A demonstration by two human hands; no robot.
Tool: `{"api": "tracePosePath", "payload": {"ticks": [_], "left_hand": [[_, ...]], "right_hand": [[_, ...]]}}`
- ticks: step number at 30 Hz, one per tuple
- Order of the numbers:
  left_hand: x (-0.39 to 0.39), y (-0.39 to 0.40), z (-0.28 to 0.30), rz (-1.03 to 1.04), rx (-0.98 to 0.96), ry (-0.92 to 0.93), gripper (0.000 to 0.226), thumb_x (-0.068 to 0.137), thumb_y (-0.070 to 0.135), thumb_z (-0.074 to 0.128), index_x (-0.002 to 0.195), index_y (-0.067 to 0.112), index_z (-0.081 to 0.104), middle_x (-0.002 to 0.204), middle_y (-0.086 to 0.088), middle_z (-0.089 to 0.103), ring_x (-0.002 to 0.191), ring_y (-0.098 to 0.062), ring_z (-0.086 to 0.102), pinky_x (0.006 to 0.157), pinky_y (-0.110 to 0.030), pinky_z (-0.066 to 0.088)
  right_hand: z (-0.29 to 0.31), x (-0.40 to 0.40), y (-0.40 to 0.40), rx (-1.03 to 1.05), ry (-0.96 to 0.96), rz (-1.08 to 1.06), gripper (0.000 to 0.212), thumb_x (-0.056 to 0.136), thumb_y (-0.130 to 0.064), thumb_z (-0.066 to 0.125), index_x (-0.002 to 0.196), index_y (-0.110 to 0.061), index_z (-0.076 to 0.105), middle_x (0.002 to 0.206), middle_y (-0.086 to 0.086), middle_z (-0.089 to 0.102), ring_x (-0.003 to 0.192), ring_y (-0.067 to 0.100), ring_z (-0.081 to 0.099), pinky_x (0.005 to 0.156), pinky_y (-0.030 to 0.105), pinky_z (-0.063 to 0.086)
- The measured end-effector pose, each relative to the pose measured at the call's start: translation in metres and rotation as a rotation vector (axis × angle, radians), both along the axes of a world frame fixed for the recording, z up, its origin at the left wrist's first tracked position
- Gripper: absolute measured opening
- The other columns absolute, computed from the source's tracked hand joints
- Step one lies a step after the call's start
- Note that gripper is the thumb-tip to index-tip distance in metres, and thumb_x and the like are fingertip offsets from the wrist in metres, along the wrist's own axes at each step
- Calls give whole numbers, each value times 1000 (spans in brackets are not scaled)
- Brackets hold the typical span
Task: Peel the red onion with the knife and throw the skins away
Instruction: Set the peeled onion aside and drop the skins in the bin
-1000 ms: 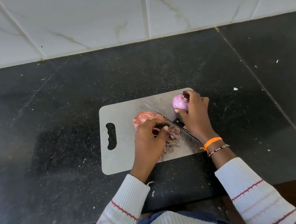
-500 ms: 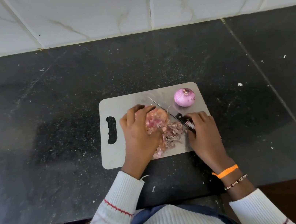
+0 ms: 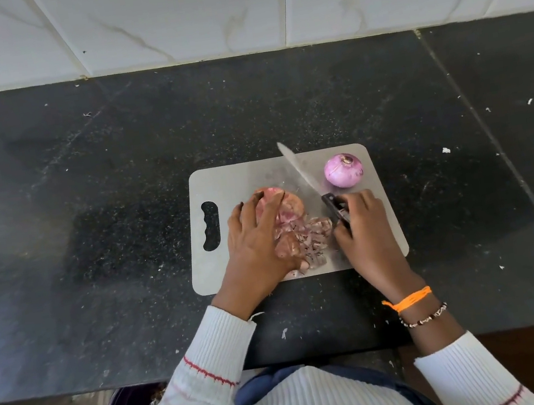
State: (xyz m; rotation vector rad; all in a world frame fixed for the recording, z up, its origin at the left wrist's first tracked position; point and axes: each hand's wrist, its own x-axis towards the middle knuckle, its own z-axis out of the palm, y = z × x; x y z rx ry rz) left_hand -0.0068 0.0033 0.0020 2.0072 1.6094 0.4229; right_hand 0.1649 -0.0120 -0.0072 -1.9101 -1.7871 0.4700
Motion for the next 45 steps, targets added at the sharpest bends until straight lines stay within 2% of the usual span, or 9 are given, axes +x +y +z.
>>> {"api": "tracePosePath", "payload": {"ticks": [5, 9, 15, 21, 26, 34, 39, 42, 45], "left_hand": [[-11, 8, 5, -54, -66, -49, 117, 56, 39, 85, 144, 38, 8, 151, 3, 13, 139, -25, 3, 115, -44, 12], [-15, 7, 7, -156, -194, 39, 132, 54, 41, 85, 140, 46, -14, 154, 6, -6, 142, -25, -13, 114, -52, 7], [-12, 17, -3, -168, -94, 224, 141, 55, 43, 85, 132, 44, -33, 153, 4, -27, 139, -34, -25, 113, -53, -4], [-9, 33, -9, -189, -75, 128, 121, 64, 36, 79, 146, 32, -10, 155, -1, 6, 138, -32, 10, 112, -44, 17], [-1, 28, -7, -154, -41, -10, 92, 74, 23, 73, 147, 24, 16, 144, -3, 26, 120, -28, 27, 107, -37, 27], [-11, 29, 11, -196, -57, 89, 110, 70, 29, 77, 146, 33, -3, 147, 1, 19, 123, -27, 23, 104, -36, 26], [-11, 30, 11, -186, -205, 146, 119, 66, 18, 81, 144, 41, -6, 139, -4, 19, 119, -27, 29, 98, -39, 35], [-6, 27, 6, -152, -219, 96, 110, 69, 17, 77, 145, 41, 1, 132, -6, 24, 114, -29, 39, 97, -39, 39], [-1, 25, 6, -131, -196, 8, 96, 73, 13, 72, 147, 32, 14, 128, -10, 31, 108, -32, 49, 98, -40, 42]], "right_hand": [[-2, 7, 2, -34, -65, -28, 34, 85, 0, 53, 119, -3, 50, 113, 15, 47, 102, 30, 43, 88, 38, 38], [2, 3, -2, -11, -84, -34, 38, 88, -10, 57, 125, -8, 49, 117, 13, 45, 105, 27, 34, 92, 39, 38], [25, -9, -8, -162, -25, 118, 92, 71, -40, 76, 144, -15, 26, 134, 6, 32, 120, 21, 35, 100, 33, 37], [23, -26, -7, -319, -109, 175, 92, 79, -30, 71, 147, -11, 12, 140, 11, 22, 127, 29, 35, 102, 35, 36], [17, -32, 10, -268, -19, 174, 73, 84, -17, 66, 143, -8, 25, 140, 15, 26, 123, 32, 44, 101, 35, 40], [34, -21, 10, -304, -113, 167, 106, 75, -39, 73, 148, -19, 0, 149, 10, 11, 129, 31, 31, 97, 39, 40], [32, -25, 14, -433, -108, 227, 127, 64, -33, 83, 146, -29, -13, 151, 11, -1, 134, 37, 27, 102, 46, 38], [28, -29, 18, -444, -95, 233, 125, 63, -30, 84, 147, -34, -9, 149, 13, 5, 131, 40, 29, 102, 47, 37], [25, -33, 21, -382, -72, 224, 101, 74, -29, 76, 147, -28, 7, 142, 13, 17, 123, 39, 39, 99, 41, 39]]}}
